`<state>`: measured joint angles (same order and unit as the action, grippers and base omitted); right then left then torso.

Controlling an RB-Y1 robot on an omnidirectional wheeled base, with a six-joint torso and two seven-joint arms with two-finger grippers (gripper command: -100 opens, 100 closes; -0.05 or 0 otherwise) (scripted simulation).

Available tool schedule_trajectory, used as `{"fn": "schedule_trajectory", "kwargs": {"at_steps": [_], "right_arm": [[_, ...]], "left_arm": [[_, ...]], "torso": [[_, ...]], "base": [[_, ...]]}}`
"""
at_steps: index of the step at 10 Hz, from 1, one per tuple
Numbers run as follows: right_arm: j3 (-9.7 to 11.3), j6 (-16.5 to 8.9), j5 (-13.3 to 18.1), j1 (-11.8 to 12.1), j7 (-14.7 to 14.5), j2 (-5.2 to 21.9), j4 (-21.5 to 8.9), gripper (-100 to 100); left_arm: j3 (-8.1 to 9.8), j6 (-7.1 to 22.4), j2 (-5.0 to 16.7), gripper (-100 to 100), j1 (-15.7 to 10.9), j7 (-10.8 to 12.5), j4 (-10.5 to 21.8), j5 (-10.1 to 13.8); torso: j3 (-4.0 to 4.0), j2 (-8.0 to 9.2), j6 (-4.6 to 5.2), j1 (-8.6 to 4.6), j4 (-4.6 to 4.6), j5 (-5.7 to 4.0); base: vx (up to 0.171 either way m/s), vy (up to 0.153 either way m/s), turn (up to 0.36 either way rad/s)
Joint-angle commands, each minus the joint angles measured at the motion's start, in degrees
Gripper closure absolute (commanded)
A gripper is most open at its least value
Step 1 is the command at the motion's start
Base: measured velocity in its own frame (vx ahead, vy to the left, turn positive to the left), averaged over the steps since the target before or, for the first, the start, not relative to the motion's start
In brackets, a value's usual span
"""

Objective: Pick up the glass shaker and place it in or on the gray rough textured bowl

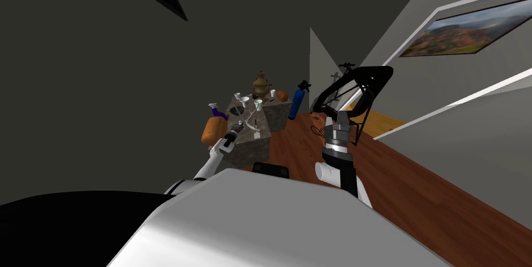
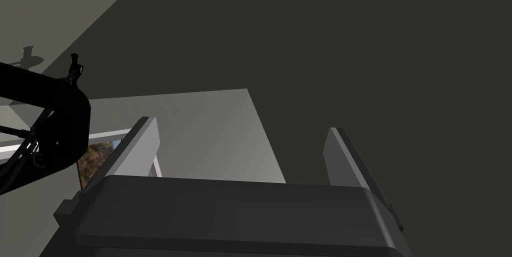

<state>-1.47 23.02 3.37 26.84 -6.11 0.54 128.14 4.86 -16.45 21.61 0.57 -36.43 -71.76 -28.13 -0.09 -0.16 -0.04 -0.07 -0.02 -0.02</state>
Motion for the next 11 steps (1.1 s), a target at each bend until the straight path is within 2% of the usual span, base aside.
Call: {"fn": "schedule_trajectory", "kwargs": {"at_steps": [1, 2, 3, 6, 11], "right_arm": [[0.0, 0.0, 0.0, 0.0, 0.0, 0.0, 0.0, 0], [0.0, 0.0, 0.0, 0.0, 0.0, 0.0, 0.0, 0], [0.0, 0.0, 0.0, 0.0, 0.0, 0.0, 0.0, 0], [0.0, 0.0, 0.0, 0.0, 0.0, 0.0, 0.0, 0], [0.0, 0.0, 0.0, 0.0, 0.0, 0.0, 0.0, 0]], "left_arm": [[0.0, 0.0, 0.0, 0, 0.0, 0.0, 0.0, 0.0], [1.73, 1.5, 2.6, 100, -2.1, -0.6, 0.5, 1.4], [1.73, 1.5, 2.6, 100, -2.1, -0.6, 0.5, 1.4], [3.27, 2.9, 6.2, 100, -5.0, -1.1, 1.2, 4.0], [3.63, 5.0, 12.8, 100, -8.9, -2.1, 3.7, 10.8]], "torso": [[0.0, 0.0, 0.0, 0.0, 0.0, 0.0], [0.04, 0.07, -0.01, 0.07, 0.02, 0.01], [0.06, 0.06, 0.06, -0.16, 0.08, -0.06], [0.07, 0.09, -0.08, 0.07, 0.06, -0.06], [0.12, 0.18, 0.12, -0.07, 0.07, -0.05]], "base": [[0.004, -0.005, -0.007], [0.003, -0.083, -0.151], [0.026, -0.102, -0.084], [0.005, -0.013, -0.052], [-0.02, -0.012, -0.204]]}}
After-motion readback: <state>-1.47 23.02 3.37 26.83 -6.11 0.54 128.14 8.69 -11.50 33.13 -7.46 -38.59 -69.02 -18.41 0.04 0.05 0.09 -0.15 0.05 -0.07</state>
